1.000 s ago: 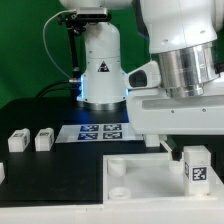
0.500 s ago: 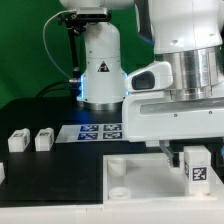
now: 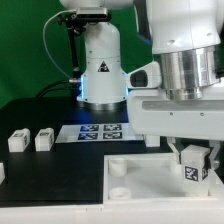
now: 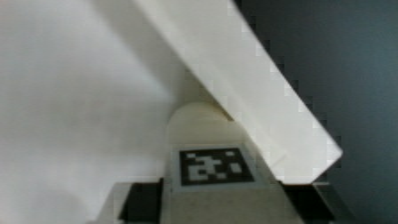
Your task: Assemble one leg
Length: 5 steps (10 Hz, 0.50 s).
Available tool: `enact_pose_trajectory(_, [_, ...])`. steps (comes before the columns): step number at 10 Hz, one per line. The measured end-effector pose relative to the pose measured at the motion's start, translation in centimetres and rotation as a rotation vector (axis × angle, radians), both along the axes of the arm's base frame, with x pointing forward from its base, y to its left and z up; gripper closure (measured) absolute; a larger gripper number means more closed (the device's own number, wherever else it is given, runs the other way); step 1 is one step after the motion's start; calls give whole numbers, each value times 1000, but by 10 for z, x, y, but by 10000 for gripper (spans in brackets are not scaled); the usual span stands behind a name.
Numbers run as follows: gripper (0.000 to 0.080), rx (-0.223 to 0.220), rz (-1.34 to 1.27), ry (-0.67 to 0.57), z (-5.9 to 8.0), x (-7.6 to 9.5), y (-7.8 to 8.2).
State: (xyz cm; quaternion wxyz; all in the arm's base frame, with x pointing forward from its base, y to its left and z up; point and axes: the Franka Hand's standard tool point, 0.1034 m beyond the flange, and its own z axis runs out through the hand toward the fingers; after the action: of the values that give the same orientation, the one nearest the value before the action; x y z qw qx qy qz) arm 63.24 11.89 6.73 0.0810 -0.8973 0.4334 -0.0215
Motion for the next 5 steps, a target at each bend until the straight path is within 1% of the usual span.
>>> enact_pose_trajectory(3, [506, 109, -480, 55, 0, 0, 2])
enact_pose_trajectory(5, [506, 150, -714, 93, -2, -1, 4])
